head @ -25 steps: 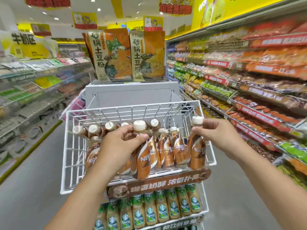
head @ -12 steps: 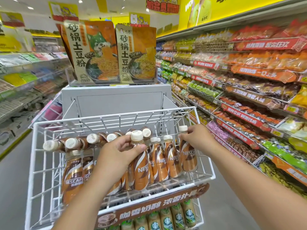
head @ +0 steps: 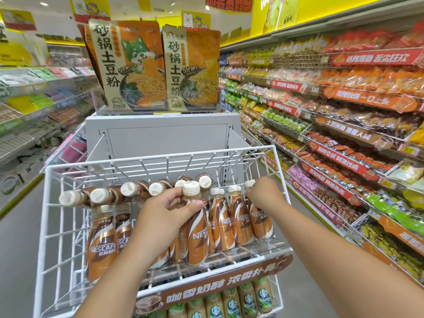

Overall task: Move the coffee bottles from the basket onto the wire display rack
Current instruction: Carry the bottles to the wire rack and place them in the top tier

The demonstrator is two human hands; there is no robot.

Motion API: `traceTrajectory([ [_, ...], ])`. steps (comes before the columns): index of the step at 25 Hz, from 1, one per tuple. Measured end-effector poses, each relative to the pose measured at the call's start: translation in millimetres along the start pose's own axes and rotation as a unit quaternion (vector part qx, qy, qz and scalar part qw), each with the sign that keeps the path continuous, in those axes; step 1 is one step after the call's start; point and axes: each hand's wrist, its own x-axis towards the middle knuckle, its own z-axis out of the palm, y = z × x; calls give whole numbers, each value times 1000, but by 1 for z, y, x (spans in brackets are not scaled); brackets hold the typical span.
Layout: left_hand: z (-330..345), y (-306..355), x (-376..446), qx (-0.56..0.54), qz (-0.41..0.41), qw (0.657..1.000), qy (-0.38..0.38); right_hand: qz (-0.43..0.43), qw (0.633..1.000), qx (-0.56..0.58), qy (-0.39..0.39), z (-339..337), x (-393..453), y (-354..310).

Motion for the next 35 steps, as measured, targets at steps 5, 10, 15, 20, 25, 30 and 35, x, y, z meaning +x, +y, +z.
traceTrajectory([
  [5,-1,-2,1,5,1,1000,-4,17,1000,19,-7,11,-1,-2],
  [10,-6,-2,1,-2,-3,1000,3,-5,1000,-22,11,27,2,5],
  [15,-7,0,-1,0,-8,1000,15,1,999,37,31,24,-7,3],
  [20,-1,0,0,1,-10,1000,16,-30,998,59,24,8,-35,6],
  [25,13,8,3,-29,-13,999,27,-106,969,211,-67,-18,-90,-9],
  [30,23,19,5,-57,-23,997,50,-185,917,262,-239,-8,-138,-17],
  [35,28,16,3,-1,-5,999,51,-206,940,226,-154,7,-149,-26],
])
